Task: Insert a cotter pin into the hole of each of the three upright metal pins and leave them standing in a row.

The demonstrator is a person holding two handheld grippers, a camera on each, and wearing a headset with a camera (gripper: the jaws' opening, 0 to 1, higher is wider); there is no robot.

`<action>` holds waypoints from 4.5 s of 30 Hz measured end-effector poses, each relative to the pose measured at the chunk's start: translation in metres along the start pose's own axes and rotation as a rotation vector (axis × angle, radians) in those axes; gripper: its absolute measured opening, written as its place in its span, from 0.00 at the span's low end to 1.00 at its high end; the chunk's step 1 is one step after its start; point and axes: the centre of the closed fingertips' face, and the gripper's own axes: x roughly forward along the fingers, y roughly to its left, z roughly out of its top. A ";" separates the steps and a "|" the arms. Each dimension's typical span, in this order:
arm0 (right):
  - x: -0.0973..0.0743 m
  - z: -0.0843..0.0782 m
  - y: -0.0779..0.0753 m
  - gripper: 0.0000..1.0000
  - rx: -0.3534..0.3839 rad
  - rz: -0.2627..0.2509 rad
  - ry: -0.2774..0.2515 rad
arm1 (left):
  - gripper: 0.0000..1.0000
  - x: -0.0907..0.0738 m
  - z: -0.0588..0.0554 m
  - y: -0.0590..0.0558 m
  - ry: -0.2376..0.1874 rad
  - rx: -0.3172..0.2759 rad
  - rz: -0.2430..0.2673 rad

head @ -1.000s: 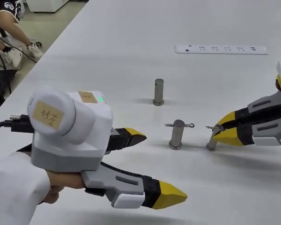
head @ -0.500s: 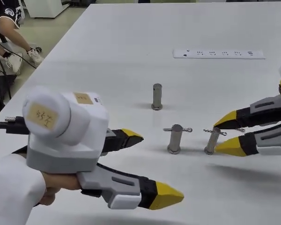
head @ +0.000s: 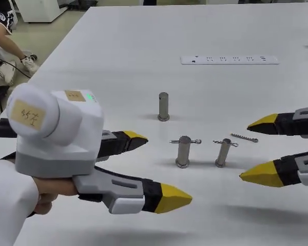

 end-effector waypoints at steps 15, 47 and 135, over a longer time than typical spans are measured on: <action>-0.002 -0.008 0.019 0.98 0.097 -0.024 0.036 | 0.80 -0.006 0.061 0.064 -0.282 -0.104 0.179; -0.039 0.000 0.018 0.91 0.093 -0.147 0.014 | 0.41 0.068 0.048 0.156 -0.125 -0.043 0.320; -0.059 -0.012 0.019 0.87 0.129 -0.185 0.015 | 0.09 0.052 0.066 -0.061 -0.109 0.192 -0.175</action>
